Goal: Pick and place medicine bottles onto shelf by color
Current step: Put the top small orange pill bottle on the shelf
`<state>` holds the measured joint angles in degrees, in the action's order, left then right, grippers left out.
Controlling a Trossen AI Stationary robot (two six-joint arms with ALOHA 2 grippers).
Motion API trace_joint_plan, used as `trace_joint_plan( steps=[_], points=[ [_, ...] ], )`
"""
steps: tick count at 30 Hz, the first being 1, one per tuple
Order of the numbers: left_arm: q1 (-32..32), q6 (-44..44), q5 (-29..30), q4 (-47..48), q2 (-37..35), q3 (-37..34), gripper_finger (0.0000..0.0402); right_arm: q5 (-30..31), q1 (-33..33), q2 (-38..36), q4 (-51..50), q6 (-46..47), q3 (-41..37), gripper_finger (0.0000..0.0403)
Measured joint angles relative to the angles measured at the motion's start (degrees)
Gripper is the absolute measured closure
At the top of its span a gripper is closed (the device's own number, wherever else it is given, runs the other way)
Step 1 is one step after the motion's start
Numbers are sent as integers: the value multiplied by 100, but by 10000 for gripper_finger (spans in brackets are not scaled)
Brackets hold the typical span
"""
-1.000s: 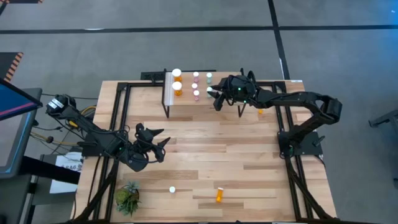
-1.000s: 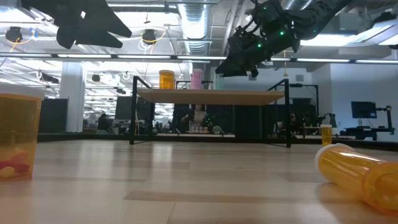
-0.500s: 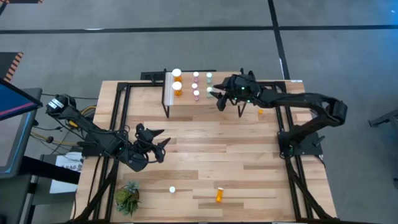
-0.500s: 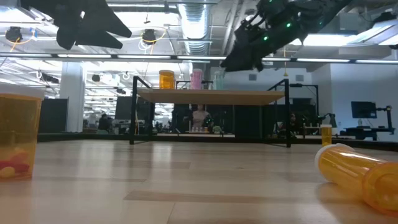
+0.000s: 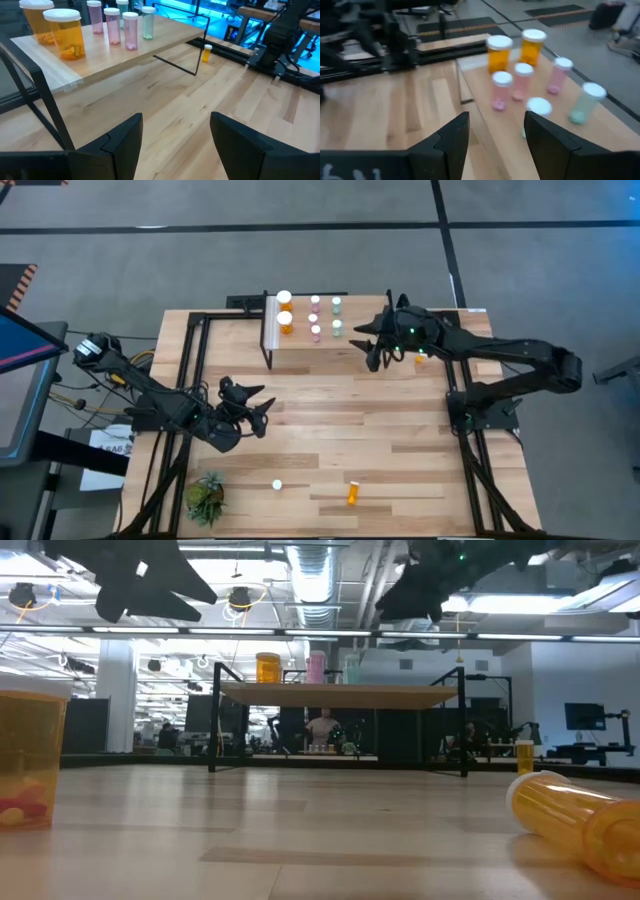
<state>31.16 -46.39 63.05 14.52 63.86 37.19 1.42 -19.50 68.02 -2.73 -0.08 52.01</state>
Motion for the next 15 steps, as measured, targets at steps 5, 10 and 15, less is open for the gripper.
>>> trace_joint_plan(
  steps=[5,10,15],
  points=[
    [-356,583,-1,-461,0,0,182,1,247,-267,159,-57,-2,197],
    [-956,1339,-917,-986,0,0,182,1,379,-615,82,-206,-2,198],
    [-1424,1909,-1844,-1160,0,0,182,-219,624,-891,41,-471,-53,198]
  ],
)
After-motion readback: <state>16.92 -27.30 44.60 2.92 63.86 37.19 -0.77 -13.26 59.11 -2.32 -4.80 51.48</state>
